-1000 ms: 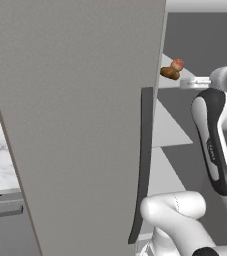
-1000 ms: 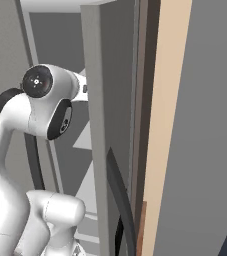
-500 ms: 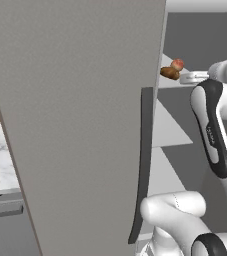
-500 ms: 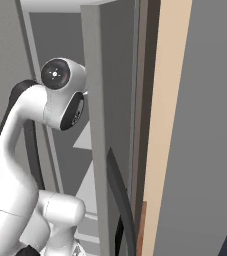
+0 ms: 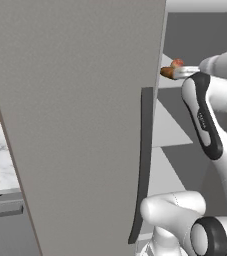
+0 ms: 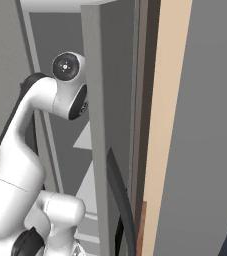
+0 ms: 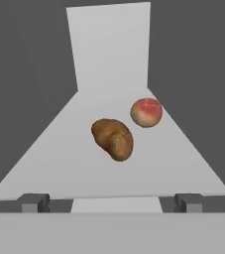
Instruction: Take the steak, potato, and peach from the freezer and place them in the bowl on the counter.
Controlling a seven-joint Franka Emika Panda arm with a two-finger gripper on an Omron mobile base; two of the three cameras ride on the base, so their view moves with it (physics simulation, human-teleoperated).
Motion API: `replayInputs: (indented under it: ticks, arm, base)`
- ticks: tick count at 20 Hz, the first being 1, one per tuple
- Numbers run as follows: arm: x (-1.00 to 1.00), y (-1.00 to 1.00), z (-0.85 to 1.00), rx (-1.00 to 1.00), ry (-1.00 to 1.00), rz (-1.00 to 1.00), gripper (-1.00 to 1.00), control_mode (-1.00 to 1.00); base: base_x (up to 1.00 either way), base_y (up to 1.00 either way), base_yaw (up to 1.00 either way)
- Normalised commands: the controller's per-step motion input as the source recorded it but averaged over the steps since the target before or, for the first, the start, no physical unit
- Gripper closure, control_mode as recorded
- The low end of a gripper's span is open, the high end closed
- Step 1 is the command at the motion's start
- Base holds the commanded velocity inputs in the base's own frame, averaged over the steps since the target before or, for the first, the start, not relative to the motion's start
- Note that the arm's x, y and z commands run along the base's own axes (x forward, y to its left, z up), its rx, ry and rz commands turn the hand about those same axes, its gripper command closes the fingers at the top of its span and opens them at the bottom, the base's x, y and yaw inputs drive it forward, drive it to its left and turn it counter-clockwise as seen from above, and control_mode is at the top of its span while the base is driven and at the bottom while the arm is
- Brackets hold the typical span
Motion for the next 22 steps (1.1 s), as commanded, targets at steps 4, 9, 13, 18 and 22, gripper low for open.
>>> replayInputs:
  ticks: [4,9,13,18,22]
  arm:
    - [0.23,0.00,0.00,0.00,0.09,0.00,-1.00,-1.00]
    - [0.15,-0.02,0.00,0.00,0.12,0.01,-1.00,-1.00]
    - [0.26,-0.02,-0.08,0.00,0.02,0.02,-1.00,-1.00]
    - [0.25,-0.01,-0.16,0.00,0.00,0.02,-1.00,-1.00]
    - [0.28,0.00,-0.17,0.00,0.00,0.00,-1.00,-1.00]
  base:
    - [0.00,0.00,0.00]
    - [0.00,0.00,0.00]
    - [0.00,0.00,0.00]
    - [0.00,0.00,0.00]
    - [0.00,0.00,0.00]
